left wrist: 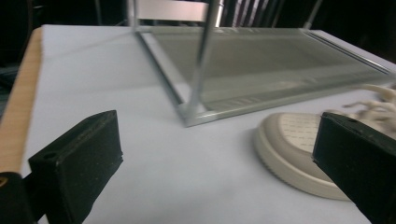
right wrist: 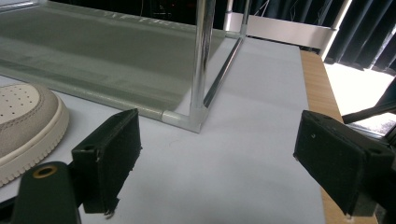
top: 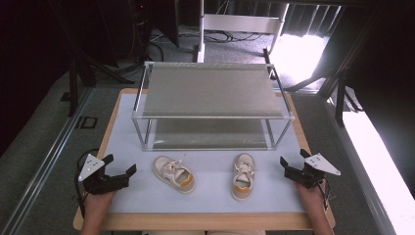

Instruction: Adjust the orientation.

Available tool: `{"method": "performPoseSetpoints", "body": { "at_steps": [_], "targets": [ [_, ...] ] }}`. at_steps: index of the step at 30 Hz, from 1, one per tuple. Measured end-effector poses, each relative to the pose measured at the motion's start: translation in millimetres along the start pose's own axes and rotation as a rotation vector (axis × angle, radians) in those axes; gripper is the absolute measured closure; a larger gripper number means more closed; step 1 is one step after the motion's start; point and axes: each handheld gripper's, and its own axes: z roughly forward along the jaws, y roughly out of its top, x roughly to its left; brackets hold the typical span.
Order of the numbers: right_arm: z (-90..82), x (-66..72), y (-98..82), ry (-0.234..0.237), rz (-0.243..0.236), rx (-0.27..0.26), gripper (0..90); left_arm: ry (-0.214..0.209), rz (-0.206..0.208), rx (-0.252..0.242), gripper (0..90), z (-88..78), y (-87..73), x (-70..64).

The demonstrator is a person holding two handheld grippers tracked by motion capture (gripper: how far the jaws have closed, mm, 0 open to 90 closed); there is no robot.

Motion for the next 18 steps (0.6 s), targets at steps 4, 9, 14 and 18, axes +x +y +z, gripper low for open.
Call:
{"method": "performPoseSetpoints", "body": {
  "at_steps": [4,9,14,18],
  "targets": [
    [-0.2,-0.6,-0.1,0.001,0.008,-0.001,14.3,-0.05,0.028,0.045,1.3,3.3,6.9,-10.1],
    [-0.2,-1.2,-0.1,0.003,0.012,-0.001,14.3,-0.127,0.093,0.111,1.3,6.6,17.8,-23.4],
    [-0.2,-1.0,-0.1,0.005,0.009,0.0,14.3,-0.186,0.159,0.137,4.3,6.3,31.2,-35.1],
    [-0.2,-1.0,-0.1,0.006,0.01,0.0,14.3,-0.222,0.2,0.18,4.3,8.8,40.0,-43.6]
  ]
}}
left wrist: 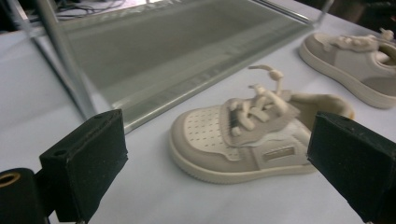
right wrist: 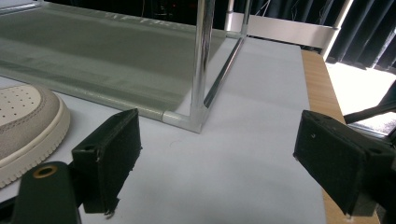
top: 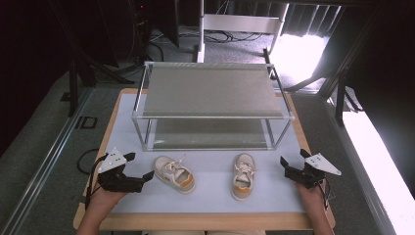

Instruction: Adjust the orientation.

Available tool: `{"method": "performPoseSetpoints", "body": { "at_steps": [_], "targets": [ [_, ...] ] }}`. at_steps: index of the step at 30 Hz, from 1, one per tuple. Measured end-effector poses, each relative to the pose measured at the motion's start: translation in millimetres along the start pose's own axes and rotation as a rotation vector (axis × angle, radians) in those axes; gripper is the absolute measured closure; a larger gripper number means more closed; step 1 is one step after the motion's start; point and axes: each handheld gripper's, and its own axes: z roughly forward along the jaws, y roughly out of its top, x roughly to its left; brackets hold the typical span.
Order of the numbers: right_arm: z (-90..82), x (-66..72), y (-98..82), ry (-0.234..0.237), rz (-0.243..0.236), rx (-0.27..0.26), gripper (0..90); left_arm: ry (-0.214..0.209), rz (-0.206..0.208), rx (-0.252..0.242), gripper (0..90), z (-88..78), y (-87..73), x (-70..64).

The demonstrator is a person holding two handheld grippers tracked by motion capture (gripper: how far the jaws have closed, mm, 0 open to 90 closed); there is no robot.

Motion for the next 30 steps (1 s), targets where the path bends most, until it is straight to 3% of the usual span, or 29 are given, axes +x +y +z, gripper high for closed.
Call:
{"method": "performPoseSetpoints", "body": {
  "at_steps": [2,9,11,15,21,30],
  "targets": [
    [0.0,-0.1,0.0,0.001,0.0,0.0,14.3,-0.02,0.039,0.045,4.4,3.8,6.1,-5.2],
    [0.0,-0.2,0.0,0.002,0.0,-0.001,14.3,-0.085,0.09,0.124,4.4,12.0,18.2,-17.2],
    [0.0,-0.1,0.0,0.002,0.0,0.0,14.3,-0.12,0.132,0.179,4.9,16.3,25.0,-24.5],
    [0.1,-0.1,0.1,0.002,0.001,0.001,14.3,-0.155,0.147,0.215,5.9,20.4,31.5,-29.4],
    [0.1,-0.3,-0.1,0.003,0.002,-0.002,14.4,-0.244,0.201,0.276,6.0,27.5,43.7,-43.7],
    [0.0,-0.8,-0.1,0.002,0.011,-0.002,14.4,-0.306,0.247,0.366,15.2,44.8,57.6,-62.0]
  ]
}}
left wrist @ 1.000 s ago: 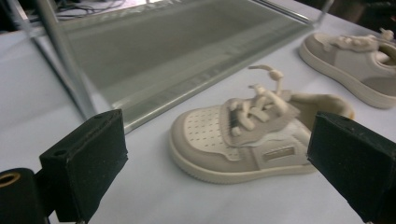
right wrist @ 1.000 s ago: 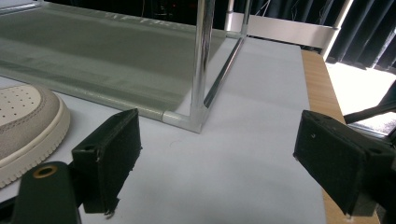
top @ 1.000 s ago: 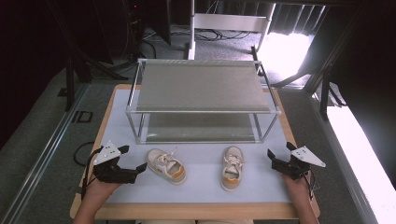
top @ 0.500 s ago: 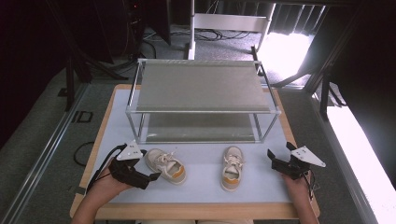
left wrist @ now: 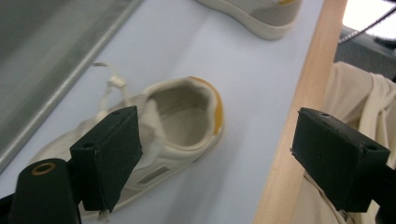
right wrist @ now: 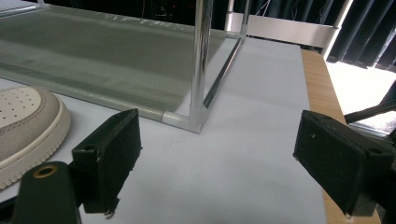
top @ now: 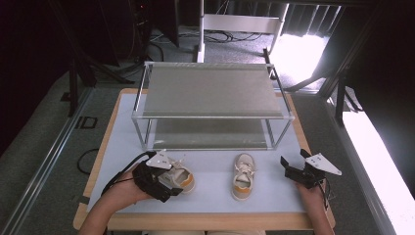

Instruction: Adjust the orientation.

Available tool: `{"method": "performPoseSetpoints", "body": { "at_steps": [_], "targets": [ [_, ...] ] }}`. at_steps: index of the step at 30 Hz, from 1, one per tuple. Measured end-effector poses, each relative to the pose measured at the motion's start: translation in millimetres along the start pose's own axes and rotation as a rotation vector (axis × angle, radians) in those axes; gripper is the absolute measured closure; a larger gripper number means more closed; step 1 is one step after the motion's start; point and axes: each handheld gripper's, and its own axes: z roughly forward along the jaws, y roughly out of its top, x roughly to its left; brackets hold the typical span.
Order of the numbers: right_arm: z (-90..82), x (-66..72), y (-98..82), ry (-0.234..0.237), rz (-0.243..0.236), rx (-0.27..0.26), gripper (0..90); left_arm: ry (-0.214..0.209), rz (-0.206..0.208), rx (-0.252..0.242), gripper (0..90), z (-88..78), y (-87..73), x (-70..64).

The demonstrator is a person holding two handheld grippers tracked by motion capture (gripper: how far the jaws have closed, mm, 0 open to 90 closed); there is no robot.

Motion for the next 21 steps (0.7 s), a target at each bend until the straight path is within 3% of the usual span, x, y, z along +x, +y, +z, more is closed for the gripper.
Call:
{"method": "performPoseSetpoints", "body": {
  "at_steps": [6,12,21],
  "targets": [
    [0.2,-0.1,0.1,0.0,0.0,0.001,14.5,-0.03,0.011,0.074,28.9,12.5,14.7,-4.6],
    [0.2,-0.3,0.0,0.002,0.001,0.002,14.6,-0.05,0.017,0.173,35.2,31.4,27.2,-8.8],
    [0.3,-0.6,0.1,0.003,0.0,0.002,14.7,-0.008,-0.029,0.271,42.4,40.8,41.8,-5.3]
  ]
}}
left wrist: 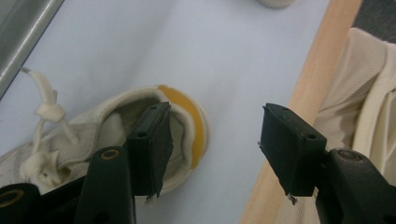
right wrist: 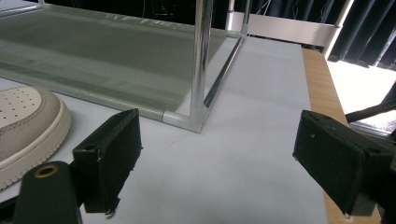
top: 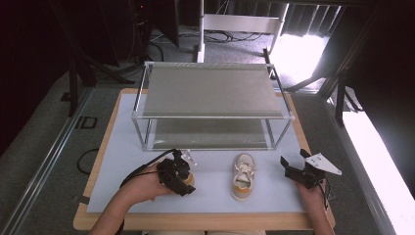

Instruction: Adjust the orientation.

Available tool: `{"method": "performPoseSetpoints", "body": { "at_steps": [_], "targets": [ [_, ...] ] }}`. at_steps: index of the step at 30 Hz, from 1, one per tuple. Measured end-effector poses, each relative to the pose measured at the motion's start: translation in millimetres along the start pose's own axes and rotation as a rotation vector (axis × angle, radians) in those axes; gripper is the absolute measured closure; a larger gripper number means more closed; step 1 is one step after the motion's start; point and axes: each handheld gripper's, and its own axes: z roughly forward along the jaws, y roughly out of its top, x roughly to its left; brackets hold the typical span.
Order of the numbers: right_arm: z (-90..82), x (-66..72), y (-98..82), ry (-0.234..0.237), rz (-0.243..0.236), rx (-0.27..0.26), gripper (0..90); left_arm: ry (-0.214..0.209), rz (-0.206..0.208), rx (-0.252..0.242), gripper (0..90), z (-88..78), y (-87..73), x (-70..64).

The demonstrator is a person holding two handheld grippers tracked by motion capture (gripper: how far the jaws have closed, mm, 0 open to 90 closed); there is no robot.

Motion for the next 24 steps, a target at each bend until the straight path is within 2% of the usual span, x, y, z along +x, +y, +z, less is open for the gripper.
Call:
{"method": "performPoseSetpoints", "body": {
  "at_steps": [6,10,14,18,21,24],
  "targets": [
    [0.1,0.0,0.0,0.0,0.0,0.001,14.7,0.019,-0.008,0.093,44.8,17.2,9.0,2.2],
    [0.0,-0.1,0.0,0.002,0.001,0.001,14.8,0.04,-0.041,0.117,52.4,24.4,14.5,5.9],
    [0.0,-0.1,0.0,0.003,-0.001,0.0,14.9,0.036,-0.056,0.136,62.6,25.8,16.1,8.5],
    [0.1,-0.1,0.0,0.004,-0.002,0.001,14.9,0.014,-0.07,0.146,66.2,24.9,16.0,10.2],
    [0.2,-0.2,0.0,0.005,-0.002,0.002,14.9,0.005,-0.07,0.148,68.1,24.2,15.2,9.8],
    [0.2,-0.2,0.0,0.004,-0.002,0.002,14.9,0.004,-0.029,0.164,69.6,22.2,14.1,7.0]
  ]
}}
